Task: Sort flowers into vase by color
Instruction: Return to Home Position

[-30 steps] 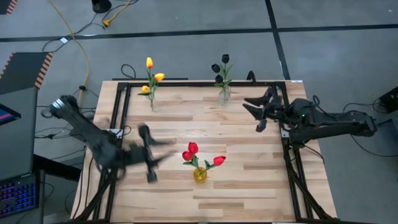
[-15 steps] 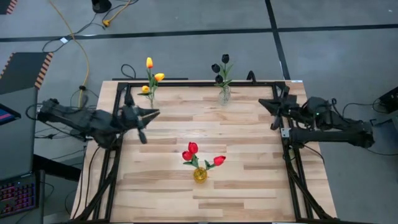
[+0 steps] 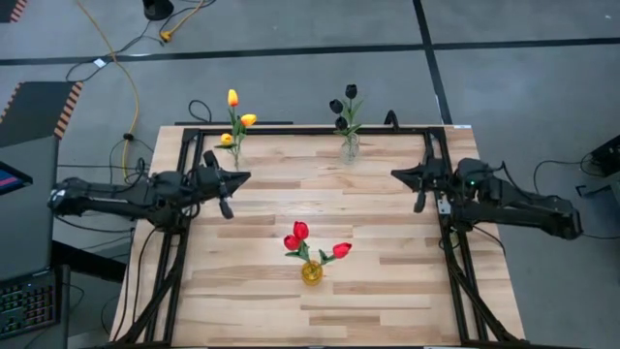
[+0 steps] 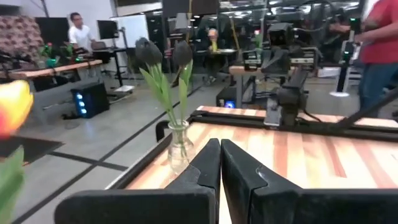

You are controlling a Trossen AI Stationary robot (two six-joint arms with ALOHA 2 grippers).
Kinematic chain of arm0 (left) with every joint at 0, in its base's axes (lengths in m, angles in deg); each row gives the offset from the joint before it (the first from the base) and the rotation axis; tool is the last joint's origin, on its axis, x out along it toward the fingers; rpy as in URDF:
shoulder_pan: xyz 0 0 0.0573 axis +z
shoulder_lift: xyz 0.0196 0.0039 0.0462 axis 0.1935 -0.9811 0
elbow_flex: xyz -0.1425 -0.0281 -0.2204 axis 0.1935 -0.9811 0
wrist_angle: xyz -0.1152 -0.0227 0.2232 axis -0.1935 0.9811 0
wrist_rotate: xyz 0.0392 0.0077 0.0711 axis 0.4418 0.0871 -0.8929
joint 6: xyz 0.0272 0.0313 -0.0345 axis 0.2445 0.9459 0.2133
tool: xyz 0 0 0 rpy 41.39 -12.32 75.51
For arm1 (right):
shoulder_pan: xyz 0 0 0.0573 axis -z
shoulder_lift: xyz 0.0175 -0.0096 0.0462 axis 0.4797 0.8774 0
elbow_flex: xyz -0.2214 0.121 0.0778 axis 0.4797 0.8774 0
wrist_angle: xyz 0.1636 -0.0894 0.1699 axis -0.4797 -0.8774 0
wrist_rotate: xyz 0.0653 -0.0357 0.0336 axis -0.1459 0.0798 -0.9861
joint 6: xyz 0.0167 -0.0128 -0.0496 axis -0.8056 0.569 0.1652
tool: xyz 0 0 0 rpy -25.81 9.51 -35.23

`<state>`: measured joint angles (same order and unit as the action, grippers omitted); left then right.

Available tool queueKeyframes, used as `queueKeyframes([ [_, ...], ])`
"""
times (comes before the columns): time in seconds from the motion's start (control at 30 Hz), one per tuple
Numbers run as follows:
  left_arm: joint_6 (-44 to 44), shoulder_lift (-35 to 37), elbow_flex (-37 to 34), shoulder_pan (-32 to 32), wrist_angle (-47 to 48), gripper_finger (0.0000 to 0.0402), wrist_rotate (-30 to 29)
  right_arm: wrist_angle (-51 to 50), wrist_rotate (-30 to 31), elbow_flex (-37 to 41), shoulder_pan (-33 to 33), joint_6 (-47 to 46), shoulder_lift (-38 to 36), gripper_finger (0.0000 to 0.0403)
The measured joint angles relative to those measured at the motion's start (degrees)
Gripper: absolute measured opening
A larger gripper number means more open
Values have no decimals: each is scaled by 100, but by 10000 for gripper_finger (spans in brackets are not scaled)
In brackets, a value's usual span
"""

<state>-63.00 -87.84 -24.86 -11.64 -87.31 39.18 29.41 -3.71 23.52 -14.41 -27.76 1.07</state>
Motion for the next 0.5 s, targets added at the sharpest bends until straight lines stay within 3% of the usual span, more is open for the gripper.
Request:
queueKeyframes([
  [0.13,-89,472,-376,197,14,0,204,183,-265,489,136,-260,-379,19],
  [0.5,-164,1678,-1363,248,43,0,230,346,-310,1477,242,-512,-1788,19],
])
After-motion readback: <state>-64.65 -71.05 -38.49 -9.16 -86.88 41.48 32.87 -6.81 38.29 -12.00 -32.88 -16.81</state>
